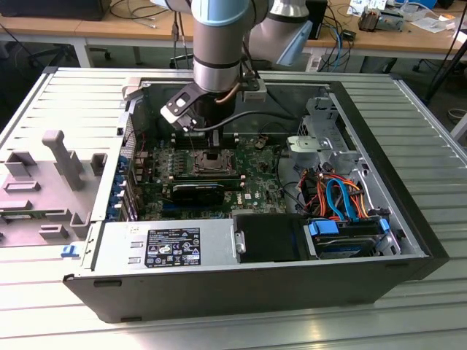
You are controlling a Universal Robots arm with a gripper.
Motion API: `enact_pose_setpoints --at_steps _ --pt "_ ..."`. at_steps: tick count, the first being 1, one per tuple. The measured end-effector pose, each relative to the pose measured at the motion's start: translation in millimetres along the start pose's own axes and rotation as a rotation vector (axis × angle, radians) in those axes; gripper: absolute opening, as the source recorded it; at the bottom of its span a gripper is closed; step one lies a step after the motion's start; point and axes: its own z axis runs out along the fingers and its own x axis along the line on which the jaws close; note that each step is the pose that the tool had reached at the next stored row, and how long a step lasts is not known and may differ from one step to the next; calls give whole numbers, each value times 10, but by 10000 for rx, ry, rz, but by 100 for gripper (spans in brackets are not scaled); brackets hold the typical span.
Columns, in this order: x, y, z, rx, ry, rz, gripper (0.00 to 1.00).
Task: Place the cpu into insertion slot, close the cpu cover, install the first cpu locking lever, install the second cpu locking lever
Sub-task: 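Close the cpu cover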
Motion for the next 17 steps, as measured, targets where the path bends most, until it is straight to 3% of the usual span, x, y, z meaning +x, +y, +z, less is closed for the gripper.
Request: enact_pose_setpoints --at_steps 5,10,14,17 --pt "20 -85 98 -1 1 -1 11" --pt "27 -144 146 4 -7 -2 11" --pt "29 -145 148 -3 5 -1 11" --pt "27 -147 79 0 1 -1 11"
